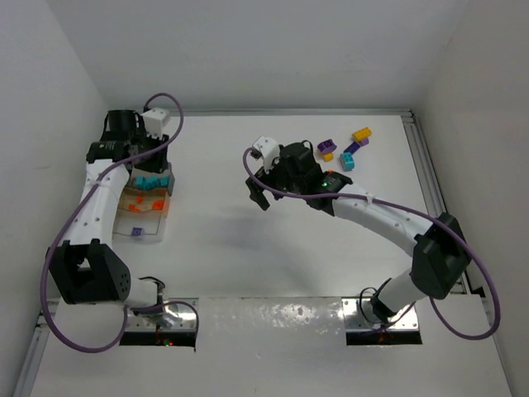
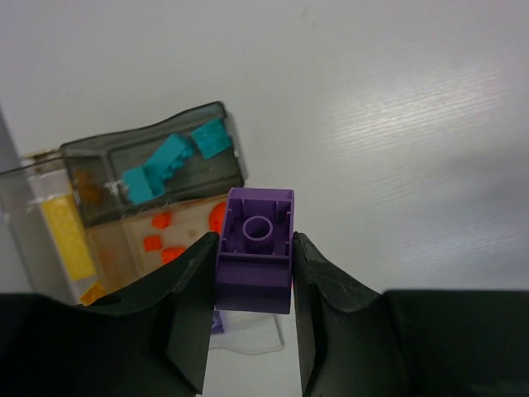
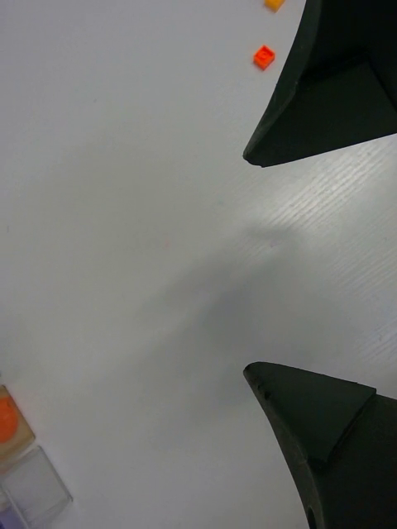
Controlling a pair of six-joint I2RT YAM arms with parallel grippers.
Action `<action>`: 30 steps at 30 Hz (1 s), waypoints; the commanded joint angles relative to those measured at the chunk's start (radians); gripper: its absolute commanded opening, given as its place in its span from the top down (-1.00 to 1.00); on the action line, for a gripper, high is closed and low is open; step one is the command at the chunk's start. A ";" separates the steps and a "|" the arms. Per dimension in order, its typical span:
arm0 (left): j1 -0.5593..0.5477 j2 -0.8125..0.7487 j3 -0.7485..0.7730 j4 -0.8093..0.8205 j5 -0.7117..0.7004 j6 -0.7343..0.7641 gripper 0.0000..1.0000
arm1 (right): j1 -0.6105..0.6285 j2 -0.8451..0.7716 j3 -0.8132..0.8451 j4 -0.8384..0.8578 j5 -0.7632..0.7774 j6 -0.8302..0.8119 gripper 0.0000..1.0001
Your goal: Sort the legos into containers by color
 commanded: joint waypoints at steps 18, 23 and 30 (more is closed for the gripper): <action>0.557 0.159 -0.119 -0.208 0.097 0.139 1.00 | 0.003 0.228 0.403 -0.204 -0.114 0.090 -0.98; 0.556 0.181 -0.140 -0.176 0.097 0.137 1.00 | 0.003 0.225 0.412 -0.218 -0.103 0.101 -0.98; 0.551 0.208 -0.149 -0.133 0.022 0.136 0.29 | 0.003 0.223 0.411 -0.222 -0.098 0.113 -0.98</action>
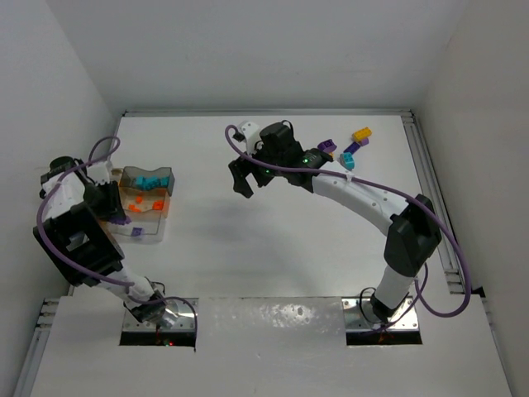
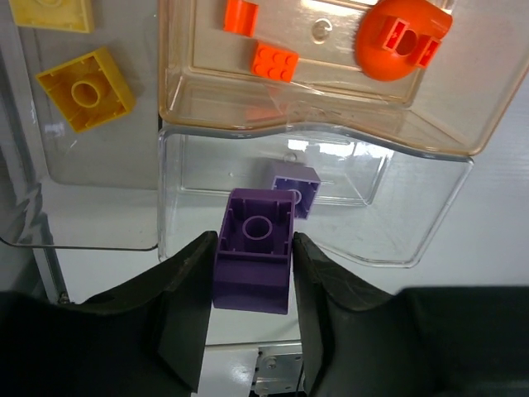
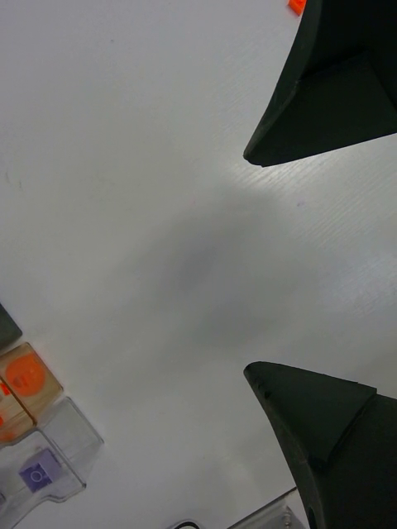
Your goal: Sort the legos into containers by color
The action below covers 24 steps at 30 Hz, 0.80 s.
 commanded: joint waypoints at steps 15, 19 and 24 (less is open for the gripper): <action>-0.134 -0.043 0.203 -0.008 0.062 0.010 -0.39 | -0.043 -0.006 0.101 -0.074 0.089 0.059 -0.68; -0.263 -0.049 0.276 -0.013 0.086 0.014 -0.25 | -0.253 0.020 0.116 -0.191 0.092 0.263 0.33; -0.290 -0.049 0.327 -0.003 0.154 0.006 -0.20 | -0.482 -0.009 0.053 -0.182 0.260 0.351 -0.23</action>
